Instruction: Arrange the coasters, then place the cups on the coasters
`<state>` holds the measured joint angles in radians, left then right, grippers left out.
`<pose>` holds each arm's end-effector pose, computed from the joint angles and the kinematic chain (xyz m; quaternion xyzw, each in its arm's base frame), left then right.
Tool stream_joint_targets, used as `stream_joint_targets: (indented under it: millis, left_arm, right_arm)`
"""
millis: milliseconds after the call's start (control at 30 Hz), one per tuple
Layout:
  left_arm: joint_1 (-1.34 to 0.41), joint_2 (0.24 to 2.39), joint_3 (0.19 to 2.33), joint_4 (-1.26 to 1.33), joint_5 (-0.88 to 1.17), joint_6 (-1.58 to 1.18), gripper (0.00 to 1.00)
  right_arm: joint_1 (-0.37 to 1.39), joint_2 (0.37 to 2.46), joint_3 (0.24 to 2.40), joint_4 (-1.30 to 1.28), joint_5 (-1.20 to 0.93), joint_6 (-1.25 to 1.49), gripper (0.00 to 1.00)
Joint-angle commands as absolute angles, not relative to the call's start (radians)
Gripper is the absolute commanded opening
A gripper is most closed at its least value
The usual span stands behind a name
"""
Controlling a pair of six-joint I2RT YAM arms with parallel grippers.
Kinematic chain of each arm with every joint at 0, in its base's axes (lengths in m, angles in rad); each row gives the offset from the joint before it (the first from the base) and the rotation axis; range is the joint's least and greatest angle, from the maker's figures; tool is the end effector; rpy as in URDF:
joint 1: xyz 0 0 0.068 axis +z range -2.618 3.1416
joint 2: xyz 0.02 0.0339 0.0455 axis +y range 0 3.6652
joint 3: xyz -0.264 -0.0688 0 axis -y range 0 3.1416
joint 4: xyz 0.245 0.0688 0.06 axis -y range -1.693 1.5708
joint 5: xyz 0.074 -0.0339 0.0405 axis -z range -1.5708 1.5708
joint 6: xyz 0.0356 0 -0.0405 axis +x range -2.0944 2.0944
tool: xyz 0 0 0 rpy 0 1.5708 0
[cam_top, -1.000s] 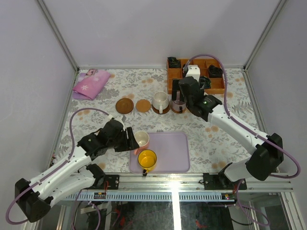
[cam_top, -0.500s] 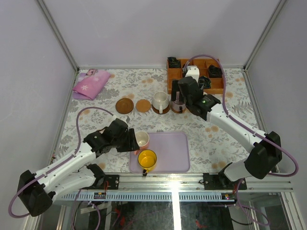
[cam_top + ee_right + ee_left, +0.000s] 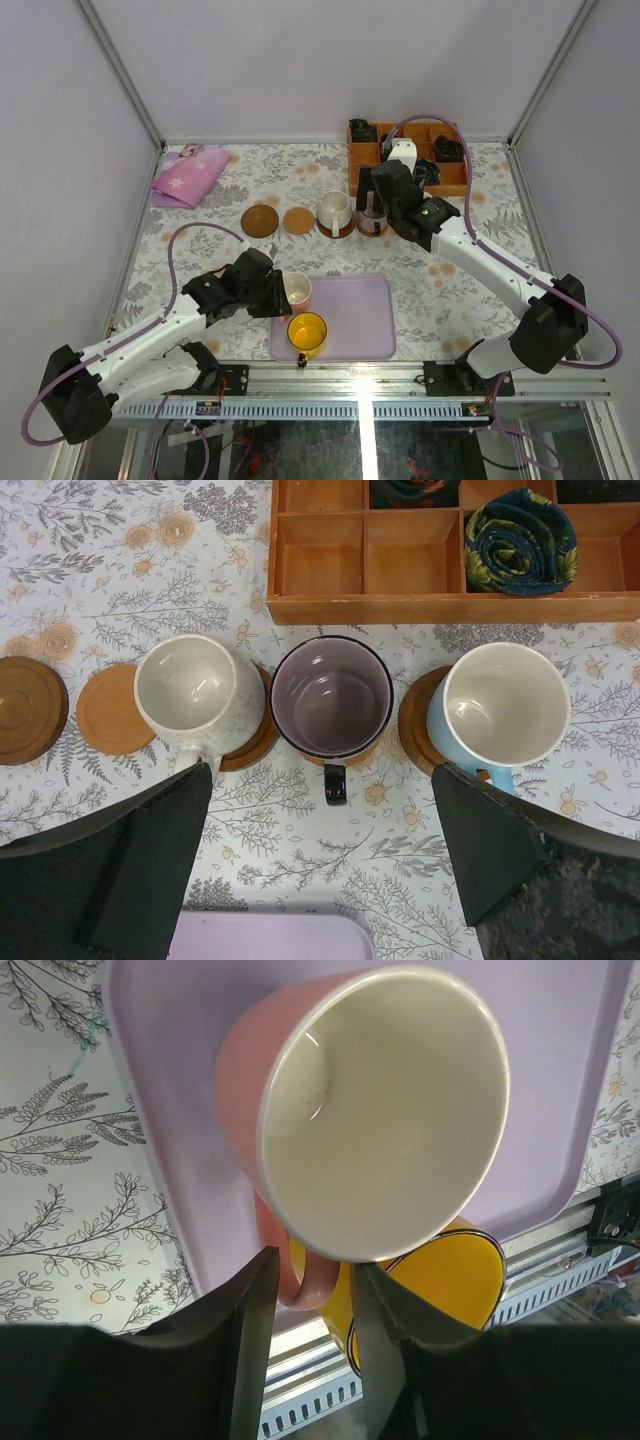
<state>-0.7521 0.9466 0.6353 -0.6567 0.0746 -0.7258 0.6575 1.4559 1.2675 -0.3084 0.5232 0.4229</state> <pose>0.1292 -0.1245 0.2196 0.0236 0.9540 -0.2261 0.1953 0.2751 0.1899 0.3388 0.0343 0.8398 0.0636 0.5381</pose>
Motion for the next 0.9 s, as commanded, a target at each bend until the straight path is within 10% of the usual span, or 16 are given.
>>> stream_joint_targets:
  millis: [0,867]
  left_arm:
    - [-0.767,0.969,0.608,-0.575,0.091,-0.739,0.33]
    - [-0.811,1.058,0.673,-0.594,-0.039,-0.71,0.0]
  right_arm:
    - [0.647,1.43,1.268,-0.31,0.5,0.446,0.99]
    - [0.646,1.43,1.242,-0.316,0.514,0.458,0.99]
